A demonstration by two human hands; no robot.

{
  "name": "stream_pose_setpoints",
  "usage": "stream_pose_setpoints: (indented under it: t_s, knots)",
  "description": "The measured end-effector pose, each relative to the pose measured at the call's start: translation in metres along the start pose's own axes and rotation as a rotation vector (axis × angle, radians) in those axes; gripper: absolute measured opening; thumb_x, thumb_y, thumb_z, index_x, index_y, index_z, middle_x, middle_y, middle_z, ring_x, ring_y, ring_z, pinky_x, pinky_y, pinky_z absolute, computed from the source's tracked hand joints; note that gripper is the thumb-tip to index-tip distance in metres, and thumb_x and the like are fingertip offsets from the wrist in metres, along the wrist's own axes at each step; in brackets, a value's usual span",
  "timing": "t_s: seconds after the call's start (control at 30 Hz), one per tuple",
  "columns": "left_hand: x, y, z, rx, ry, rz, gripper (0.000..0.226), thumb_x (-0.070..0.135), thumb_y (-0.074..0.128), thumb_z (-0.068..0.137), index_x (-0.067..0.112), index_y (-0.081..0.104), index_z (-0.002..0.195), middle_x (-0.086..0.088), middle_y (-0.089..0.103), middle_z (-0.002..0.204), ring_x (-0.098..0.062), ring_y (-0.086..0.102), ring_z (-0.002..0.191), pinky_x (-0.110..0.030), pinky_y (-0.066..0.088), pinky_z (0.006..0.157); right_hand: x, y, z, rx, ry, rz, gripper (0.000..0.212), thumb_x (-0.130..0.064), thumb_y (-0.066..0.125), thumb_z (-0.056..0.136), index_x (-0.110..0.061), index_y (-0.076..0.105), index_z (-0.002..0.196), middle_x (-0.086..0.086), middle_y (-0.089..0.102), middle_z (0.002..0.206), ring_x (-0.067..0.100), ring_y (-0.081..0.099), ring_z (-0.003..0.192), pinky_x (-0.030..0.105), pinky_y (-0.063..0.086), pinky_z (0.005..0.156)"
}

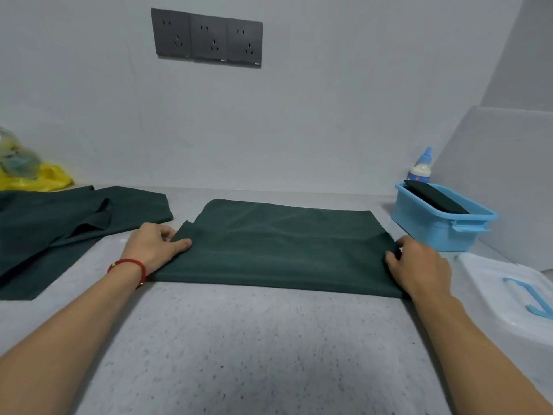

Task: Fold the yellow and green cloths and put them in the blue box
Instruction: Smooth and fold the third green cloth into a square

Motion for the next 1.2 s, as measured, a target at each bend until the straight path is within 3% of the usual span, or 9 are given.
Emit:
stream_pose_setpoints:
  t_s: [0.13,0.2,0.3,0.73,0.87,0.97,1.07,1.13,1.2]
  knots:
    - [0.005,-0.001,0.010,0.009,-0.008,0.081,0.044,0.044,0.079,0.080,0.015,0.052,0.061,-0.007,0.058,0.059,-0.027,0.058,0.066,-0.035,0.042,0.063,0.018,0.008,0.008,-0.056,0.062,0.075,0.013,-0.025,0.061,0.097,-0.020,0.065,0.109,0.006,0.071,0.098,0.030,0.061,0.089,0.035,0.042,0.069]
    - [0.009,-0.002,0.011,0.030,-0.010,0.101,0.044,0.047,0.078,0.080,0.013,0.056,0.061,-0.014,0.064,0.065,-0.029,0.062,0.072,-0.036,0.047,0.067,0.022,0.009,0.008,-0.076,0.091,0.159,0.015,-0.024,0.064,0.097,-0.019,0.068,0.110,0.007,0.072,0.102,0.032,0.063,0.094,0.037,0.048,0.073]
    - [0.008,-0.004,0.011,0.091,-0.023,0.117,0.044,0.048,0.079,0.079,0.009,0.065,0.065,-0.009,0.068,0.067,-0.026,0.063,0.077,-0.040,0.054,0.074,0.027,0.010,0.008,-0.088,0.142,0.199,0.013,-0.024,0.064,0.097,-0.018,0.069,0.108,0.010,0.071,0.107,0.034,0.063,0.098,0.041,0.053,0.081]
    - [0.009,0.000,0.013,0.223,-0.036,0.326,0.040,0.061,0.071,0.082,0.023,0.067,0.069,0.000,0.063,0.073,-0.029,0.058,0.078,-0.034,0.045,0.065,0.031,0.010,0.009,-0.026,0.177,0.223,0.012,-0.027,0.069,0.096,-0.019,0.062,0.102,0.010,0.070,0.101,0.028,0.049,0.085,0.037,0.040,0.072]
    - [0.022,-0.007,0.006,0.204,-0.045,0.294,0.045,0.062,0.052,0.092,0.020,0.069,0.098,-0.010,0.066,0.096,-0.034,0.056,0.089,-0.038,0.044,0.073,0.009,-0.015,0.002,0.096,0.063,0.051,0.016,-0.027,0.060,0.100,-0.012,0.064,0.102,0.014,0.068,0.097,0.034,0.058,0.086,0.041,0.044,0.075]
    - [0.084,0.007,-0.019,0.262,0.256,0.493,0.052,0.061,0.035,0.097,0.024,0.063,0.121,-0.012,0.061,0.123,-0.035,0.056,0.114,-0.046,0.042,0.088,-0.055,-0.029,-0.019,0.187,-0.195,0.050,0.025,-0.031,0.051,0.101,-0.012,0.067,0.106,0.012,0.068,0.104,0.034,0.061,0.097,0.045,0.042,0.085]
    - [0.145,0.077,-0.055,-0.059,0.524,0.513,0.054,0.067,0.020,0.098,0.046,0.049,0.139,0.004,0.043,0.154,-0.022,0.033,0.144,-0.056,0.024,0.112,-0.135,-0.002,-0.042,-0.067,-0.418,0.148,0.044,-0.047,0.041,0.104,-0.020,0.058,0.135,0.008,0.057,0.140,0.027,0.050,0.130,0.046,0.036,0.108]
    - [0.145,0.127,-0.068,-0.347,0.463,0.564,0.056,0.072,0.013,0.097,0.058,0.026,0.150,0.011,0.014,0.168,-0.022,0.006,0.155,-0.065,0.000,0.119,-0.162,0.030,-0.056,-0.300,-0.463,0.131,0.060,-0.057,0.028,0.105,-0.027,0.035,0.156,0.005,0.027,0.166,0.021,0.022,0.153,0.050,0.016,0.124]
    - [0.132,0.156,-0.075,-0.476,0.417,0.608,0.056,0.074,0.007,0.096,0.064,0.004,0.151,0.014,-0.004,0.169,-0.024,-0.009,0.156,-0.067,-0.009,0.118,-0.158,0.064,-0.066,-0.498,-0.434,0.042,0.068,-0.063,0.015,0.103,-0.032,0.010,0.163,-0.001,0.000,0.172,0.019,-0.003,0.158,0.054,-0.002,0.126]
Point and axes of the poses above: each hand's wrist, its own z-axis towards the middle knuckle, its own y-axis out of the palm, x = y × z, the point moved 9 cm from there along z, towards the middle knuckle
